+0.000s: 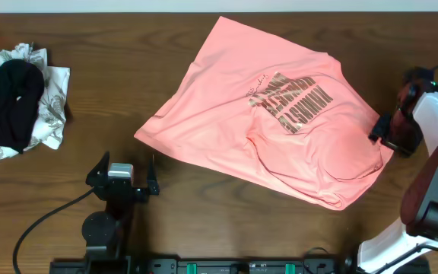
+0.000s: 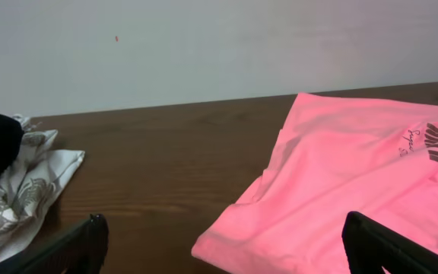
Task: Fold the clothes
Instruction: 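Release the t-shirt and move the right gripper to its right edge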
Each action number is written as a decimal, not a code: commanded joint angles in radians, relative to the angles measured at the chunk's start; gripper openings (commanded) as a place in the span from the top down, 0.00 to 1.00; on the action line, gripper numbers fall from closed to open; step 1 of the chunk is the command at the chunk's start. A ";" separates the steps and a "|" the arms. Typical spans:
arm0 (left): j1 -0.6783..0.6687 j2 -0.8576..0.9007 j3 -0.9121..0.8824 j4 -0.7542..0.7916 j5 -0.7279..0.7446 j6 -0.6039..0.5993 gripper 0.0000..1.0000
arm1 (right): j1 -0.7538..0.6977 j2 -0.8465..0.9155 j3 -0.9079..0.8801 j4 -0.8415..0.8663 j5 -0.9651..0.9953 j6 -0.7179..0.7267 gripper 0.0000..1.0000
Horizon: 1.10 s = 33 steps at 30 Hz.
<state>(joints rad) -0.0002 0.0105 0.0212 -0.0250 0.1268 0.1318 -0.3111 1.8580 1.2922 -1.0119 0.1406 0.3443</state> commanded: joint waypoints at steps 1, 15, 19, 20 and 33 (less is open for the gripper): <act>0.006 -0.006 -0.017 -0.034 0.011 0.006 0.02 | -0.005 0.000 -0.016 0.050 0.024 -0.005 0.64; 0.006 -0.006 -0.017 -0.034 0.011 0.006 0.02 | -0.005 0.001 -0.063 0.181 0.030 0.000 0.99; 0.006 -0.006 -0.017 -0.034 0.011 0.006 0.02 | -0.014 0.001 -0.094 0.229 0.039 -0.001 0.99; 0.006 -0.006 -0.017 -0.034 0.011 0.006 0.02 | -0.017 0.001 -0.106 0.250 0.039 -0.001 0.99; 0.006 -0.006 -0.017 -0.034 0.011 0.006 0.02 | -0.031 0.001 -0.208 0.464 0.043 -0.047 0.99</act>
<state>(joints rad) -0.0002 0.0105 0.0212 -0.0250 0.1268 0.1318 -0.3370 1.8580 1.1004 -0.5632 0.1631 0.3210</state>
